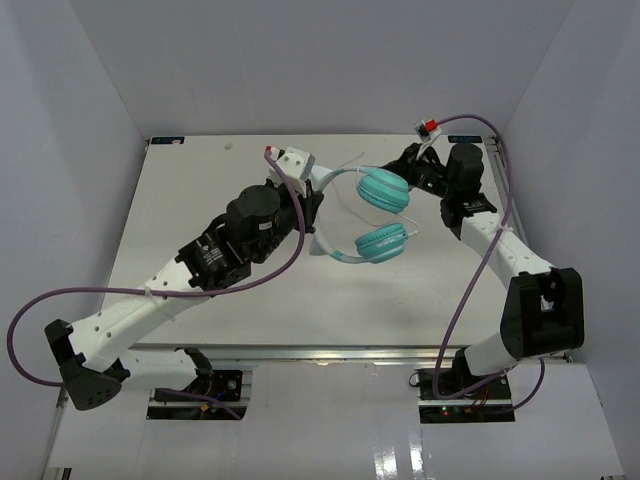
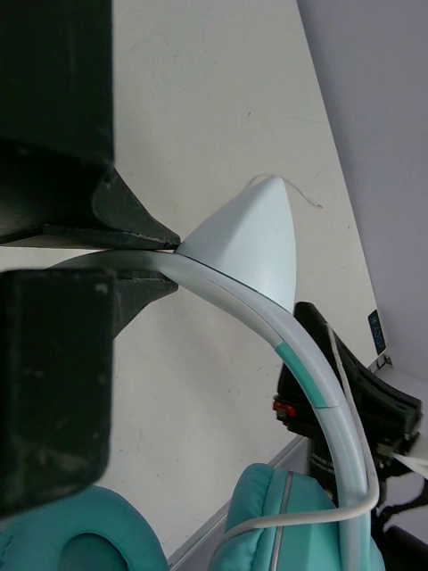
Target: Wrap the headphones
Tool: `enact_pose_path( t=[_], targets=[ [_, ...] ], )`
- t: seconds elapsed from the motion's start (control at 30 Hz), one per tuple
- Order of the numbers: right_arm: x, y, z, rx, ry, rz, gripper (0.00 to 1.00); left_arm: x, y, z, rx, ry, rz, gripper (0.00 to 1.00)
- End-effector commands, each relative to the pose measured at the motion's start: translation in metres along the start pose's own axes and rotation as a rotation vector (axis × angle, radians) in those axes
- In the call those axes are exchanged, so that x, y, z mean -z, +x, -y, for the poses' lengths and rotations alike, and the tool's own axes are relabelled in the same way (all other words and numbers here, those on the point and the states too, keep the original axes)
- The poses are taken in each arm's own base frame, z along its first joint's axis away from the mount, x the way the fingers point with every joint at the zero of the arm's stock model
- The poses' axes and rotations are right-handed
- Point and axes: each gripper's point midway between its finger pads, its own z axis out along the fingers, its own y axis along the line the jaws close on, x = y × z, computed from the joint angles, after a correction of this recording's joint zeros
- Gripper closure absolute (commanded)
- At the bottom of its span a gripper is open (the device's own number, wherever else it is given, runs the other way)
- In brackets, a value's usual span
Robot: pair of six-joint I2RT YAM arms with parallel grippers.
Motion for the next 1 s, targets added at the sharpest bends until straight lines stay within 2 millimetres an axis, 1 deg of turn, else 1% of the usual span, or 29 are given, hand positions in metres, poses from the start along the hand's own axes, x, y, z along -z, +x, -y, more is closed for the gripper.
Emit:
enact_pose_path(
  t=[0.0, 0.13, 0.17, 0.23, 0.33, 0.43, 0.6, 0.67, 0.77, 0.8, 0.87, 0.97],
  targets=[
    [-0.01, 0.022, -0.009, -0.008, -0.119, -0.022, 0.92, 0.02, -0.092, 0.005, 0.093, 0.018, 0.221, 1.0],
    [-0.011, 0.042, -0.028, -0.004, -0.231, -0.034, 0.92, 0.018, -0.105, -0.002, 0.071, -0.033, 0.242, 1.0],
    [-0.011, 0.043, -0.031, -0.009, -0.248, -0.04, 0.92, 0.018, -0.108, -0.004, 0.068, -0.043, 0.246, 1.0],
    [-0.011, 0.051, -0.045, -0.007, -0.318, -0.039, 0.92, 0.015, -0.114, -0.005, 0.058, -0.06, 0.259, 1.0],
    [-0.008, 0.058, -0.064, -0.049, -0.402, -0.05, 0.92, 0.007, -0.119, -0.003, 0.053, -0.067, 0.27, 1.0],
    [-0.003, 0.049, -0.087, -0.061, -0.499, -0.025, 0.92, -0.006, -0.119, 0.0, 0.056, -0.08, 0.274, 1.0],
    [0.008, 0.042, -0.112, -0.098, -0.611, -0.004, 0.92, -0.018, -0.128, 0.004, 0.065, -0.077, 0.307, 1.0],
    [0.013, 0.036, -0.118, -0.109, -0.64, 0.018, 0.91, -0.022, -0.134, 0.007, 0.069, -0.073, 0.318, 1.0],
    [0.017, 0.033, -0.125, -0.13, -0.669, 0.036, 0.89, -0.024, -0.142, 0.009, 0.072, -0.067, 0.33, 1.0],
    [0.017, 0.032, -0.127, -0.123, -0.673, 0.044, 0.89, -0.026, -0.14, 0.009, 0.07, -0.069, 0.326, 1.0],
    [0.017, 0.034, -0.132, -0.15, -0.68, 0.043, 0.88, -0.026, -0.147, 0.01, 0.075, -0.064, 0.336, 1.0],
    [0.017, 0.037, -0.143, -0.154, -0.699, 0.039, 0.87, -0.027, -0.15, 0.009, 0.079, -0.066, 0.343, 1.0]
  ],
)
